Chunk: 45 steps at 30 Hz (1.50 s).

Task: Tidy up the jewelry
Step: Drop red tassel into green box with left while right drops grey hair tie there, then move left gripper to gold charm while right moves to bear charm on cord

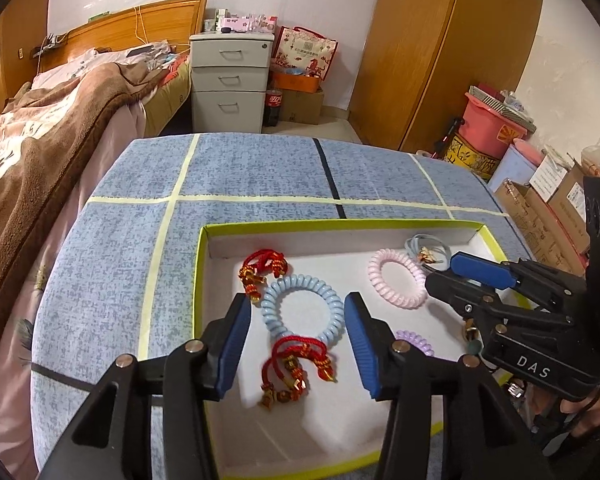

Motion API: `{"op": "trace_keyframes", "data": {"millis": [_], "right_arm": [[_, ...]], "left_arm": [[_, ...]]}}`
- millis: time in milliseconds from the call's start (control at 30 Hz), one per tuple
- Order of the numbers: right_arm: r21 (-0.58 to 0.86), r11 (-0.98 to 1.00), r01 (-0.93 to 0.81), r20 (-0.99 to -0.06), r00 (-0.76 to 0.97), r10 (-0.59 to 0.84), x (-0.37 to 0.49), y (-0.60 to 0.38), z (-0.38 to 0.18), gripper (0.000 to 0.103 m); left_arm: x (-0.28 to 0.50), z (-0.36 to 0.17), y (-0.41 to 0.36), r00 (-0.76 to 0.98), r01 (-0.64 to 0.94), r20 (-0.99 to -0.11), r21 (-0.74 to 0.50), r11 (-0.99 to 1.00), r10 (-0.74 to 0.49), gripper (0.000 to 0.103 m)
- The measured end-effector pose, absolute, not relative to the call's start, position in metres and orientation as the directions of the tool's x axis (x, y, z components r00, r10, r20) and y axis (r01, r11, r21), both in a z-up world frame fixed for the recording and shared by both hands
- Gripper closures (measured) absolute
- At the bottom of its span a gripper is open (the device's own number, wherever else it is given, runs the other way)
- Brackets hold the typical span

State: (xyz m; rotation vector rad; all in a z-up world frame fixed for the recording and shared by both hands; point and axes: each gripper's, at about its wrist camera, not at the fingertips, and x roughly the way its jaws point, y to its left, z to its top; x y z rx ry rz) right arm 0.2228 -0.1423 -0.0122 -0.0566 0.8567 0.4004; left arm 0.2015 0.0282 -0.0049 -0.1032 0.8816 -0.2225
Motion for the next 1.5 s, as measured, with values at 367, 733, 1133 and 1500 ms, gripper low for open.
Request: {"op": "trace_keyframes", "data": {"millis": [367, 733, 1133, 1500], "right_arm": [[0.149, 0.923, -0.355, -0.691, 0.630, 0.354, 0.186, -0.154, 0.007, 0.062], [0.170, 0.926, -0.337, -0.653, 0.665, 0.362, 0.126, -0.184, 0.012, 0.061], [0.213, 0.941, -0.261, -0.654, 0.677, 0.336, 0.093, -0.221, -0.002, 0.060], [0.234, 0.950, -0.207, -0.654, 0.689, 0.311, 0.077, -0.253, -0.006, 0.059]], "left_arm": [[0.161, 0.010, 0.024, 0.655, 0.136, -0.724, -0.167, 0.976, -0.215, 0.048], [0.107, 0.017, 0.018, 0.685, 0.173, -0.679, -0.202, 0.964, -0.265, 0.046], [0.080, -0.002, -0.020, 0.616, 0.295, -0.692, -0.240, 0.925, -0.377, 0.044], [0.074, -0.015, -0.065, 0.541, 0.399, -0.736, -0.202, 0.895, -0.407, 0.043]]}}
